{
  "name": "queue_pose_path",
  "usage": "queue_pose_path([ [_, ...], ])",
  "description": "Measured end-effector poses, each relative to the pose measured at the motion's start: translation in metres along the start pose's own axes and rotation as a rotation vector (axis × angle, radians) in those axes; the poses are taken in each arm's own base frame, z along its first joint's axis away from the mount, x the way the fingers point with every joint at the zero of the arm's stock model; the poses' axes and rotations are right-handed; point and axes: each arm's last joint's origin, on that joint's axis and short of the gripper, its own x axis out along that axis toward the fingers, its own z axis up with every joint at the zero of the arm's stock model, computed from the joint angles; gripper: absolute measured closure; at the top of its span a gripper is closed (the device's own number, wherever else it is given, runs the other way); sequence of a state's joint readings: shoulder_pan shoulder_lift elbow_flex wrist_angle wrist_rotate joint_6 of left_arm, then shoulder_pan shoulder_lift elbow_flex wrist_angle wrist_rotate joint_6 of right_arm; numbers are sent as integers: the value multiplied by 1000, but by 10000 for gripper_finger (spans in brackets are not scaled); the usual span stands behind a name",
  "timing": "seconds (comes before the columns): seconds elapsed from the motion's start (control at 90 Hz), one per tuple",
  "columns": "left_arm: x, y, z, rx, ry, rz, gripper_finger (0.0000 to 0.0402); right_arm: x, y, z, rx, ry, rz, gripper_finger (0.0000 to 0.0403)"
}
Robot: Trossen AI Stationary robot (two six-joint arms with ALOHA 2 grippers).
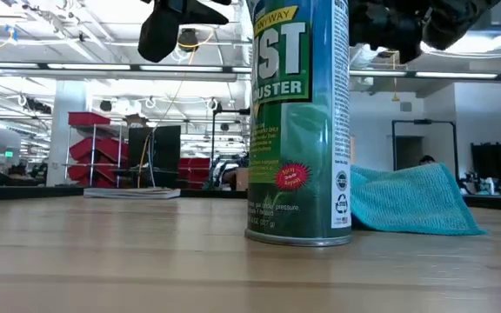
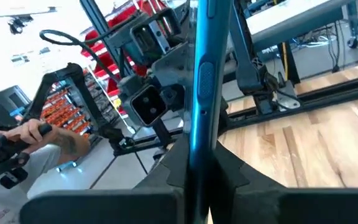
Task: Apply microfiber cloth
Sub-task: Spray the front of the green tablet using the white spray bottle
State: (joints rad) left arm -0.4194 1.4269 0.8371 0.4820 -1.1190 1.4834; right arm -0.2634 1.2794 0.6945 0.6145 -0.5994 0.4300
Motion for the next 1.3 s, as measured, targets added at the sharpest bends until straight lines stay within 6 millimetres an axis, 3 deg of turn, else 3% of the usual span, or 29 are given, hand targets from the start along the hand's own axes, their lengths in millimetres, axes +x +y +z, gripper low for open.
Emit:
queue_pose_path([
  [0.322, 12, 0, -10, -42, 136, 8, 313, -9, 6, 2, -40, 31, -70, 391],
  [0.644, 2, 7, -9, -239, 96, 30, 397, -26, 27, 8, -200, 59, -159, 391],
  [0.933, -12, 25, -15, -491, -21, 27, 400, -41, 48, 8, -306, 88, -287, 391],
  [1.3, -20, 25, -27, -706, -127, -109, 401, -64, 64, -12, -355, 69, -370, 391],
])
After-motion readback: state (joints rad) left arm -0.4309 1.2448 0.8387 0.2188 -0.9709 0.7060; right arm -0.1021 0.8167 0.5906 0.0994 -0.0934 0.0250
